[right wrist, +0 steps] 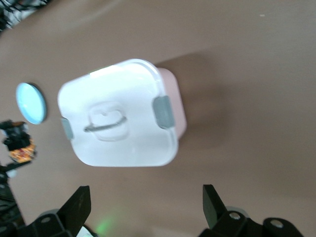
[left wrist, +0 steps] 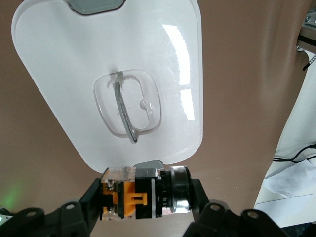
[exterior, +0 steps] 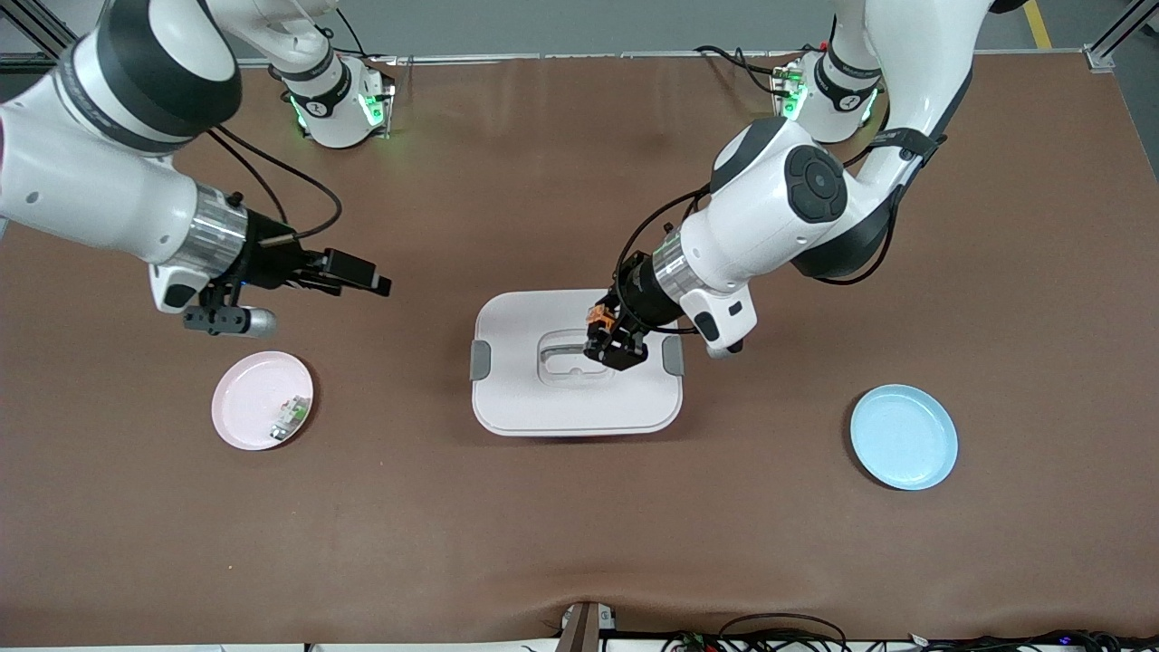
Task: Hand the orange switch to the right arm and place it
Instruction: 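Hold the switch above the box while the right gripper reaches toward it, then close the right gripper on the switch while the left gripper holds it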
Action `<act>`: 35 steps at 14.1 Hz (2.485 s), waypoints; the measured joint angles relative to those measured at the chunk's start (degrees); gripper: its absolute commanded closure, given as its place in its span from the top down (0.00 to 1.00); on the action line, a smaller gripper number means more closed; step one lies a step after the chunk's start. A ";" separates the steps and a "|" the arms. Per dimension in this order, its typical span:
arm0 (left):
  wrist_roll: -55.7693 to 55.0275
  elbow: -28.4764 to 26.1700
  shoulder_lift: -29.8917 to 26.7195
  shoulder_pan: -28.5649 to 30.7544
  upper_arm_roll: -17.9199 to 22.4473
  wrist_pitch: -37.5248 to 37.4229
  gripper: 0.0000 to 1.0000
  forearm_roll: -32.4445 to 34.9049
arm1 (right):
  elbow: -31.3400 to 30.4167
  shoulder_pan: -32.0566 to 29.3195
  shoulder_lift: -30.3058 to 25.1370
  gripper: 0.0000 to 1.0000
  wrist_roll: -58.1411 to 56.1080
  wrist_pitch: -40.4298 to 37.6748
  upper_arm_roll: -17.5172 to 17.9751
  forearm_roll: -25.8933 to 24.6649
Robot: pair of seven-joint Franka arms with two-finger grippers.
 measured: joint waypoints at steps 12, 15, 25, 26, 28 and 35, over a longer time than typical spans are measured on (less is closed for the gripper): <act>-0.26 3.00 3.03 -1.51 -0.03 0.00 0.00 -10.17 | -1.38 11.75 8.54 1.00 -3.03 20.39 0.07 23.12; -2.50 3.10 3.71 -2.51 -0.04 -0.02 0.00 -12.70 | -0.47 13.29 9.97 1.00 -4.57 21.09 0.05 24.66; -5.92 3.09 4.66 -4.69 0.00 -0.72 0.00 -12.72 | 0.68 15.10 11.71 1.00 -5.37 21.02 -0.02 24.70; -5.92 3.09 4.68 -4.69 0.00 -0.72 0.00 -12.72 | 0.68 15.11 11.72 1.00 -5.38 20.94 -0.03 24.70; -5.92 3.09 4.69 -4.69 0.02 -0.77 0.00 -12.72 | 0.67 15.11 11.75 1.00 -5.38 20.75 -0.04 24.70; -5.92 3.39 4.70 -4.83 0.03 -0.77 0.00 -12.72 | 0.08 14.74 12.47 1.00 -5.63 14.43 -1.05 24.68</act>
